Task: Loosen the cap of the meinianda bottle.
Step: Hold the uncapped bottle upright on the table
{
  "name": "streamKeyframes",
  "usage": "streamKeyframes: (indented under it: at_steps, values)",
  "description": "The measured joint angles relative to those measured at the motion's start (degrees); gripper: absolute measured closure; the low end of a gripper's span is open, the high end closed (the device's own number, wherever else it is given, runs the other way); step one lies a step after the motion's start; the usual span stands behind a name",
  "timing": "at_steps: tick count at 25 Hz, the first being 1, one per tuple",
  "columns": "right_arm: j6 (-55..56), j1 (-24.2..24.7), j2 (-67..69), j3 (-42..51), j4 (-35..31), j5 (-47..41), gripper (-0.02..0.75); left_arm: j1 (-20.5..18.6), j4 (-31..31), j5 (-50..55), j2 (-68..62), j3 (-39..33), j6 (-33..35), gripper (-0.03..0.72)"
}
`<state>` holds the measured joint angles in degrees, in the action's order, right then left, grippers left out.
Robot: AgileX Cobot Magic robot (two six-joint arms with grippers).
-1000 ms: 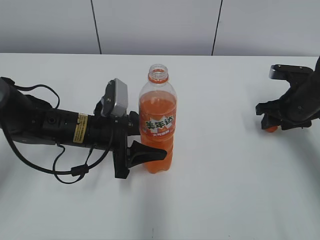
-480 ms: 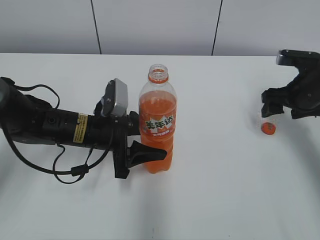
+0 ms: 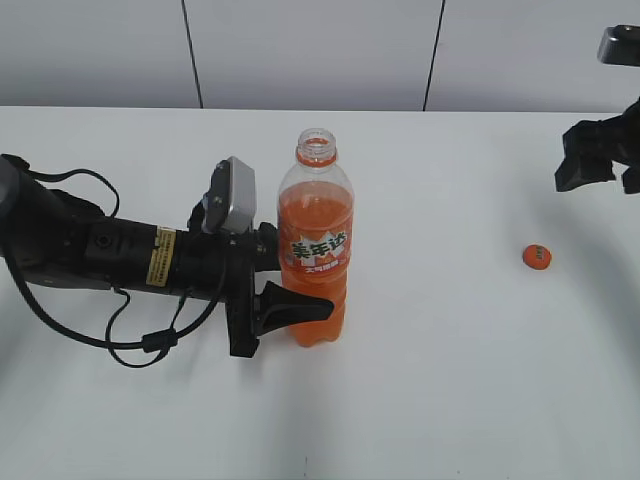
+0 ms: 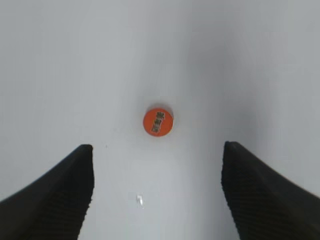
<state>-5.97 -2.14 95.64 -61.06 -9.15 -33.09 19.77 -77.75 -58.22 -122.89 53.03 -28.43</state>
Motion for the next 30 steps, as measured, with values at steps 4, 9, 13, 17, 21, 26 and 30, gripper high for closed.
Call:
streamKeyframes:
  at_steps: [4,9,13,17,21,26,30]
  values:
    - [0.0,0.0,-4.0,-1.0,2.5,-8.1,0.143,0.0,0.0,0.0,0.0,0.0,0.0,0.279]
    - [0.0,0.0,-8.8,-1.5,3.5,-15.5,0.144,0.0,0.0,0.0,0.0,0.0,0.0,0.279]
    - [0.0,0.0,-12.2,-1.5,3.6,-20.9,0.145,0.0,0.0,0.0,0.0,0.0,0.0,0.279]
    - [0.0,0.0,-15.4,-1.6,3.6,-27.2,0.144,0.0,0.0,0.0,0.0,0.0,0.0,0.279]
    - [0.0,0.0,-17.4,-1.6,3.6,-33.6,0.144,0.0,0.1,0.0,0.0,0.0,0.0,0.279]
    - [0.0,0.0,-19.1,-1.7,3.6,-36.4,0.146,0.0,0.1,0.0,0.0,0.0,0.0,0.279]
    - [0.0,0.0,-20.4,-1.7,3.6,-36.5,0.146,0.0,0.1,0.0,0.0,0.0,0.0,0.279]
